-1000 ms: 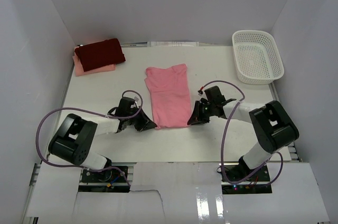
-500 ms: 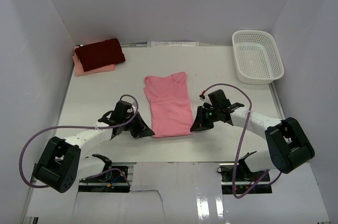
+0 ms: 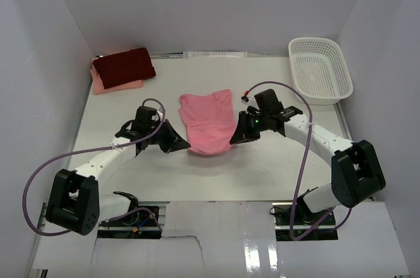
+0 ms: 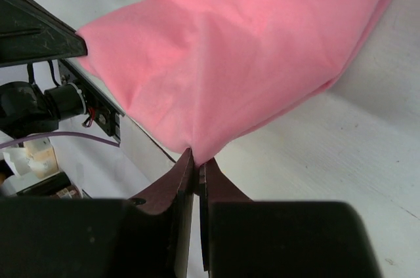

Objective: Fold and stack the t-shirts
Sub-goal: Fold the long partially folded tshirt into a neat square

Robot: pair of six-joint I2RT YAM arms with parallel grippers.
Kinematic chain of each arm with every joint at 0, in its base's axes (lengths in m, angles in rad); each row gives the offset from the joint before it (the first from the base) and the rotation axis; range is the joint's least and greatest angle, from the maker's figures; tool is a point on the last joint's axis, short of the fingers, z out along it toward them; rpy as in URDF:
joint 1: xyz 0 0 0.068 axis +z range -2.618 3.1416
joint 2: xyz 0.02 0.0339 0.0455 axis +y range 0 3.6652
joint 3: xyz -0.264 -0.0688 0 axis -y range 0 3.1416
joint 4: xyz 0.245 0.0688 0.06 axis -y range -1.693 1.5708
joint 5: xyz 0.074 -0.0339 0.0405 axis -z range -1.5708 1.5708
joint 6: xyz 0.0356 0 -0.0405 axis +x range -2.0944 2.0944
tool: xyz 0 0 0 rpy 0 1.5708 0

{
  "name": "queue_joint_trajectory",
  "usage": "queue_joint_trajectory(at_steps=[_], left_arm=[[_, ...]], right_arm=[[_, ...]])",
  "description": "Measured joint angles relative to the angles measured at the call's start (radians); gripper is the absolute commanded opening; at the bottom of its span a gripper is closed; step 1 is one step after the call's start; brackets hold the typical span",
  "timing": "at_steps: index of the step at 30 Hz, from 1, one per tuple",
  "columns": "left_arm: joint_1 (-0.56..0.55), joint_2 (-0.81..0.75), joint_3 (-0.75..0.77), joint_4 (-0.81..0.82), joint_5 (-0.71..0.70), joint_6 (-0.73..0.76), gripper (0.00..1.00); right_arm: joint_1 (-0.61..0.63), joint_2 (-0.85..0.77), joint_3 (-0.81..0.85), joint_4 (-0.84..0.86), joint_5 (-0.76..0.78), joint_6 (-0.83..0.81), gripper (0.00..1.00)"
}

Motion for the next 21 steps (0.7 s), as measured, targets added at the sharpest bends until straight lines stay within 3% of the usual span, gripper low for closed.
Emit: queue_joint_trajectory(at_steps=[10, 21], left_arm=[[0.164, 0.171, 0.225, -0.058, 0.061, 0.072, 0.0], [0.192, 0.501, 0.622, -0.082, 0.099, 0.118, 0.0]], right_arm=[[-0.026, 0.199, 0.29, -0.09, -0.03, -0.061, 0.08], [-0.114, 0.45, 0.634, -0.191, -0.071, -0.112, 0.08]])
